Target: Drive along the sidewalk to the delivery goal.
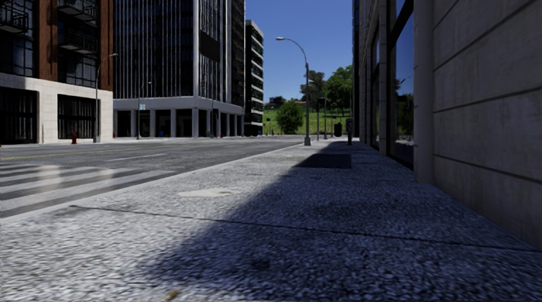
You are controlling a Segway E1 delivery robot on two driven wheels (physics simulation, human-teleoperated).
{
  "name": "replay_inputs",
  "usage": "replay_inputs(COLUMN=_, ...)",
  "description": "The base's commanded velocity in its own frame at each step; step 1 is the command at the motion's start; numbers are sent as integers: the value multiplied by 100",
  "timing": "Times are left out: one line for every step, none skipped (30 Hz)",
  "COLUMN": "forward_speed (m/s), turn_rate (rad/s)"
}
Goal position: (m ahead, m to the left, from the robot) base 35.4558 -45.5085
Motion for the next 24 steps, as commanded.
replay_inputs(forward_speed=200, turn_rate=-27)
replay_inputs(forward_speed=200, turn_rate=-27)
replay_inputs(forward_speed=200, turn_rate=-27)
replay_inputs(forward_speed=200, turn_rate=-27)
replay_inputs(forward_speed=200, turn_rate=-27)
replay_inputs(forward_speed=200, turn_rate=-27)
replay_inputs(forward_speed=200, turn_rate=-27)
replay_inputs(forward_speed=200, turn_rate=-27)
replay_inputs(forward_speed=200, turn_rate=-27)
replay_inputs(forward_speed=200, turn_rate=-27)
replay_inputs(forward_speed=200, turn_rate=-27)
replay_inputs(forward_speed=200, turn_rate=-27)
replay_inputs(forward_speed=200, turn_rate=-27)
replay_inputs(forward_speed=200, turn_rate=-27)
replay_inputs(forward_speed=200, turn_rate=-27)
replay_inputs(forward_speed=200, turn_rate=-27)
replay_inputs(forward_speed=200, turn_rate=-27)
replay_inputs(forward_speed=200, turn_rate=-27)
replay_inputs(forward_speed=200, turn_rate=-27)
replay_inputs(forward_speed=200, turn_rate=-27)
replay_inputs(forward_speed=200, turn_rate=-27)
replay_inputs(forward_speed=200, turn_rate=-27)
replay_inputs(forward_speed=200, turn_rate=-27)
replay_inputs(forward_speed=200, turn_rate=-27)
